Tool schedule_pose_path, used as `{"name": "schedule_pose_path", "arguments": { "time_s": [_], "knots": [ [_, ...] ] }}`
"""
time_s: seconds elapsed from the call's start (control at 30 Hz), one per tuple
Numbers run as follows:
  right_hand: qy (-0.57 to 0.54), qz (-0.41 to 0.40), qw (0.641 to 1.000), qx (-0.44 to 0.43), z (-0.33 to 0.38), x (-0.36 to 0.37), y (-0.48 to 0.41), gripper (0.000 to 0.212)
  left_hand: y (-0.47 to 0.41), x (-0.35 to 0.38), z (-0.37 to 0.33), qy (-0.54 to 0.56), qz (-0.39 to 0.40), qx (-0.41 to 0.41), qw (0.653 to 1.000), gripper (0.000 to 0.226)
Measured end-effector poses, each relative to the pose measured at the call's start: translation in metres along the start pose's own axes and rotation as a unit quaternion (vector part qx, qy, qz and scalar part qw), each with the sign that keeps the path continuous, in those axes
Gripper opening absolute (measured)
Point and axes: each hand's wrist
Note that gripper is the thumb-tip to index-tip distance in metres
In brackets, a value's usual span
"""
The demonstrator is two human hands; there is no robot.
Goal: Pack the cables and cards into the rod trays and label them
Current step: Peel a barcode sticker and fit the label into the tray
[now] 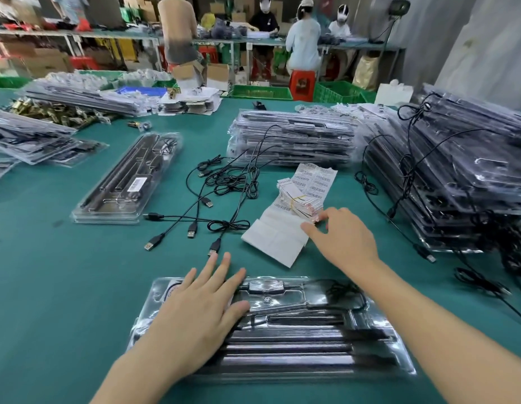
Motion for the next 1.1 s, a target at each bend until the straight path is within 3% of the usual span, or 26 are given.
{"name": "schedule_pose_path", "arguments": {
  "time_s": [0.13, 0.3, 0.4, 0.47, 0.53, 0.63, 0.77, 0.93, 1.0, 1.1],
  "knots": [
    [-0.018, -0.012, 1.0, 0.014, 0.005, 0.012, -0.004, 0.037, -0.008, -0.022, 0.002, 0.043, 0.033, -0.001, 0.999, 0.067],
    [-0.112, -0.018, 0.993, 0.029, 0.01, 0.018, -0.004, 0.018, -0.046, -0.05, -0.02, 0.165, -0.131, 0.02, 0.977, 0.045],
    [-0.193, -0.045, 0.98, -0.032, 0.015, 0.011, 0.005, 0.006, -0.066, -0.058, -0.036, 0.2, -0.191, 0.067, 0.959, 0.042],
    [-0.199, -0.093, 0.968, -0.118, 0.018, 0.002, 0.019, 0.014, -0.071, -0.059, -0.04, 0.255, -0.242, 0.072, 0.933, 0.038],
    [-0.158, -0.158, 0.947, -0.229, 0.019, -0.005, 0.038, 0.019, -0.068, -0.056, -0.04, 0.36, -0.278, 0.012, 0.891, 0.023],
    [-0.16, -0.209, 0.906, -0.331, 0.017, -0.004, 0.065, 0.017, -0.055, -0.051, -0.036, 0.533, -0.195, -0.076, 0.82, 0.033],
    [-0.166, -0.252, 0.883, -0.36, 0.017, 0.01, 0.087, 0.017, -0.04, -0.037, -0.035, 0.596, -0.172, -0.055, 0.783, 0.049],
    [-0.146, -0.237, 0.887, -0.369, 0.025, 0.02, 0.093, 0.014, -0.038, -0.016, -0.032, 0.72, -0.227, -0.079, 0.651, 0.054],
    [-0.15, -0.192, 0.899, -0.364, 0.025, 0.018, 0.091, 0.015, -0.039, -0.011, -0.03, 0.723, -0.229, -0.065, 0.648, 0.049],
    [-0.232, -0.051, 0.925, -0.297, 0.023, 0.014, 0.089, 0.036, -0.038, -0.008, -0.025, 0.681, -0.246, -0.019, 0.69, 0.048]
  ]
}}
Point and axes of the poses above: each hand's wrist, its own y-axis away from the middle knuckle, its own x-axis out of the palm, z = x × y, and after that the axes turned 1 degree about -x, right-handed
